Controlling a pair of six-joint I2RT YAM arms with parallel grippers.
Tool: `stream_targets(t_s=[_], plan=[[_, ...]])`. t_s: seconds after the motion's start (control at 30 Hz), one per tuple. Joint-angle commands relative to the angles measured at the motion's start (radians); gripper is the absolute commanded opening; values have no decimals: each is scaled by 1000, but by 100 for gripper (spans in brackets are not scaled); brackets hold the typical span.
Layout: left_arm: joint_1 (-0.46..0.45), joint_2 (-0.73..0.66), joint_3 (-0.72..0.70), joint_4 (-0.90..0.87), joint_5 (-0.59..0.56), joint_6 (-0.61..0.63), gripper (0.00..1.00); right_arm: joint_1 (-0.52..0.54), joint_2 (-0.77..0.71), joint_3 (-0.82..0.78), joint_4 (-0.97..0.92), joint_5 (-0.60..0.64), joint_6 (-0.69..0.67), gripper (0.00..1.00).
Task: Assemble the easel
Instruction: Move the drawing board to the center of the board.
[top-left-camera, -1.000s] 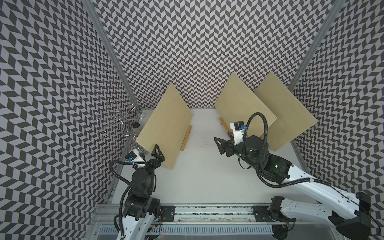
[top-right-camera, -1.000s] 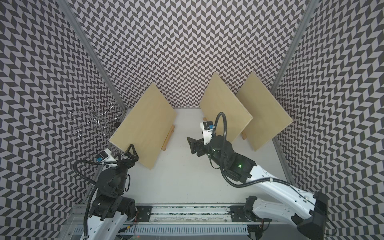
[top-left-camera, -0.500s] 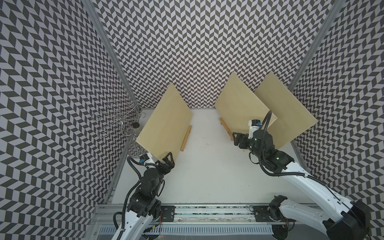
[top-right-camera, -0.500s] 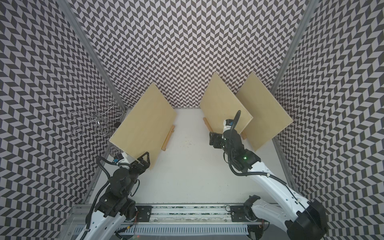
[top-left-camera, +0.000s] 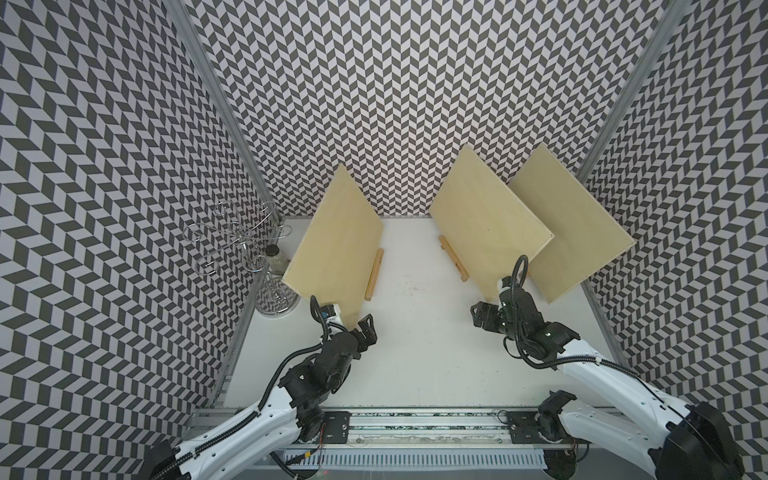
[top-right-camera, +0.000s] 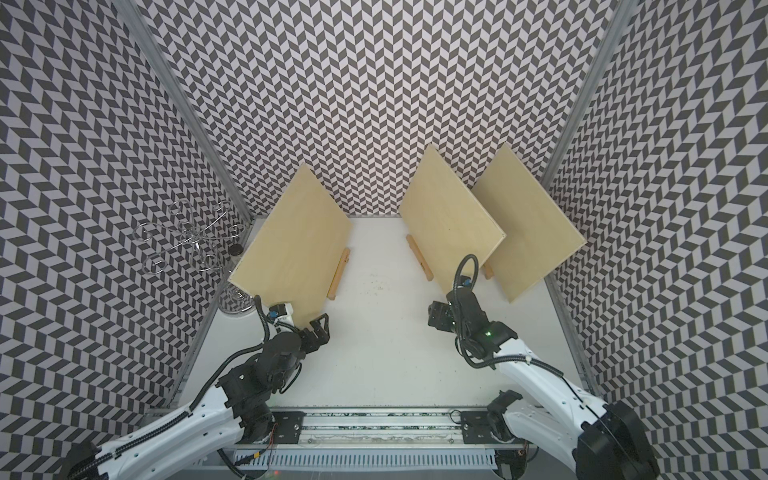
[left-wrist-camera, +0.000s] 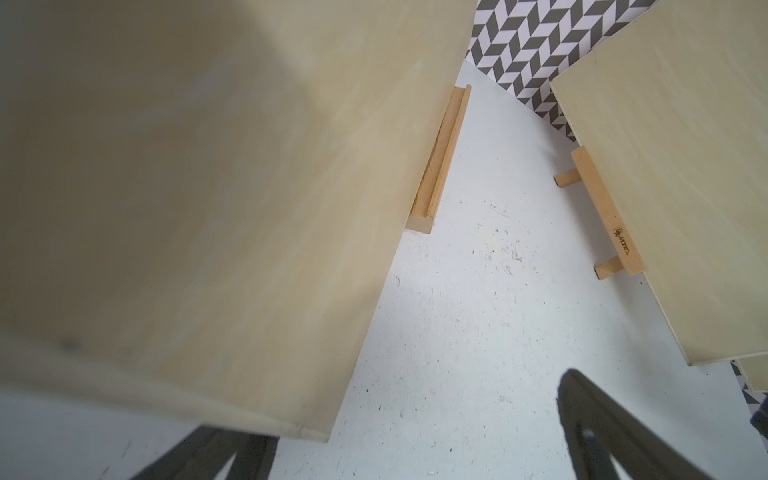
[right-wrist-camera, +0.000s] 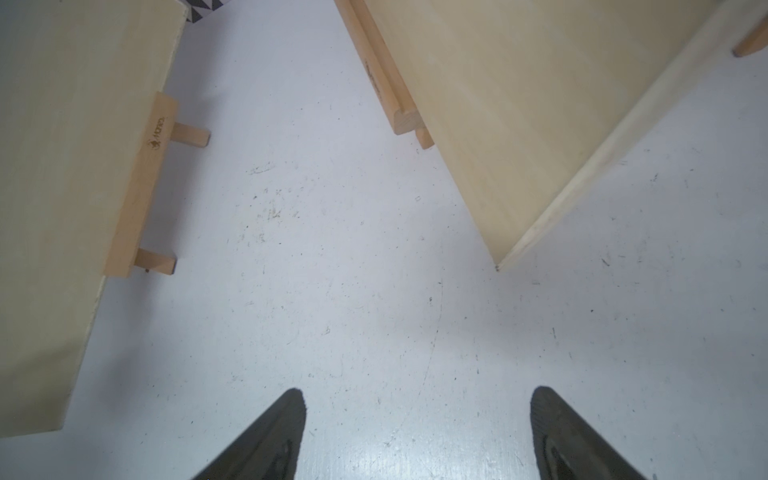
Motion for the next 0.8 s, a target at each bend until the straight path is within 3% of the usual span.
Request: stream_targets(t_s=[0.0,0.17,0.27,0.4,0.43,0.5,0.6,0.77], plan=[[-17,22,52,-26,-92,-36,100,-27,-7,-16,46,-22,19,85],[-25,110,70,115,-6,106,100,-87,16,-32,71,-45,34,86],[-31,195,93,248,105,251,100,-143,11,-47,67,-48,36,86],[-34,278,149,361,204,426,100,-185,-24,-54,42,34,-21,86],[-38,284,155,391,191,465,100,-186,-38,-54,35,60,-50,87],[-39,279,141,476,172,550,100,-185,-60,-65,35,101,-91,100],[-37,275,119,571,135,635,100,-185,-93,-88,50,133,-118,99],[-37,283,131,537,109,591,99,-185,-128,-95,78,98,-145,99]])
